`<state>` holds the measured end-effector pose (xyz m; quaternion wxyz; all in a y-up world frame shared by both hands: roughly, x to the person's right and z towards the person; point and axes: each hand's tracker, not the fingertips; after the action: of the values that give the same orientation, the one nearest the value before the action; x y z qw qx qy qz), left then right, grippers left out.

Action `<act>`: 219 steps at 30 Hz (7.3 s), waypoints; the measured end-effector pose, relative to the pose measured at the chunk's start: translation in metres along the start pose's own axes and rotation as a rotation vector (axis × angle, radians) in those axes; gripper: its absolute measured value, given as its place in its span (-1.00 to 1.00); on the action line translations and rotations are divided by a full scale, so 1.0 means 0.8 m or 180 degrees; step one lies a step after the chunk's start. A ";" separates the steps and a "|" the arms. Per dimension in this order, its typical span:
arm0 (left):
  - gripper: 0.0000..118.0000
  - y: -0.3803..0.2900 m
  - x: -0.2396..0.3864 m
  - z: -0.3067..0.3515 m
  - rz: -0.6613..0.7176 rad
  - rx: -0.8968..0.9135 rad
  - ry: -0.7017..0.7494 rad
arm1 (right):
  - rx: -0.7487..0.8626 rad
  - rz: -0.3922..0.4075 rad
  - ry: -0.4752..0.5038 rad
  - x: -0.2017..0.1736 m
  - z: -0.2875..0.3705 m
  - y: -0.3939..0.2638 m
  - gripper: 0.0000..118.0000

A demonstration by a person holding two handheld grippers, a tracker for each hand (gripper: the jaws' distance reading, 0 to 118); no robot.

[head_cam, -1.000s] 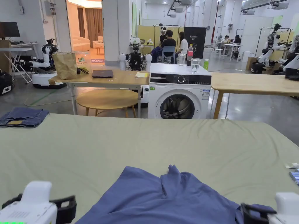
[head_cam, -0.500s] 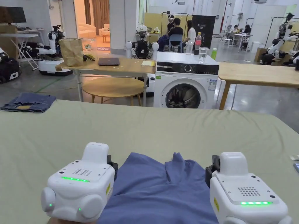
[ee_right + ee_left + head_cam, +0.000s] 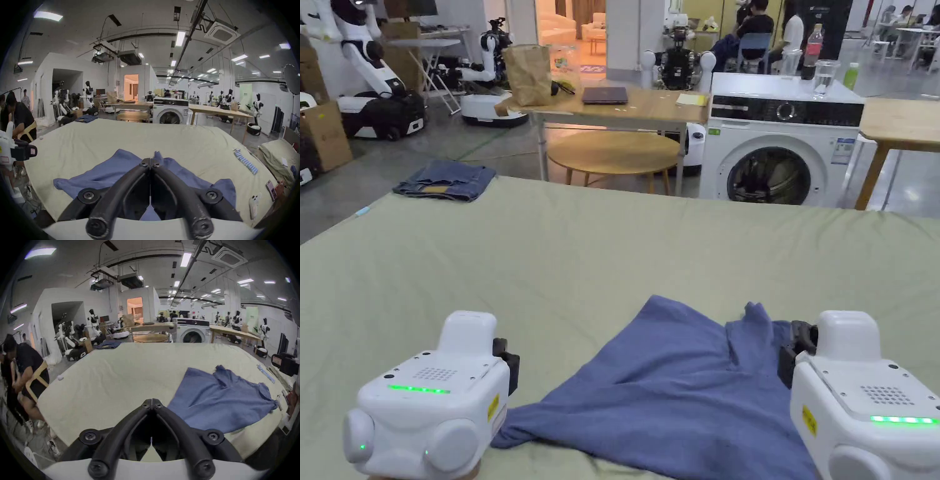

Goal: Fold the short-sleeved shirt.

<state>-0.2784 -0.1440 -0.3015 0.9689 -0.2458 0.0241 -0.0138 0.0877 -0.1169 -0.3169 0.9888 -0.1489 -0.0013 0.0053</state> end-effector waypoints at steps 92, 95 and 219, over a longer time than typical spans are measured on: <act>-0.99 0.532 0.070 -0.101 -0.0710 0.1390 0.0477 | 0.1346 0.0067 -0.0657 0.224 -0.086 0.505 -0.96; -0.99 0.551 0.068 -0.082 -0.0751 0.1515 0.0552 | 0.1475 0.0015 -0.0624 0.224 -0.079 0.527 -0.96; -0.95 0.038 0.050 -0.112 -0.0756 -0.1102 -0.0317 | -0.1069 0.0035 -0.0518 0.219 -0.006 -0.055 -0.99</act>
<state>-0.2432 -0.1617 -0.3962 0.9038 -0.4101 -0.0509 -0.1114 0.2632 -0.1588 -0.3081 0.9467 -0.3110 -0.0812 0.0225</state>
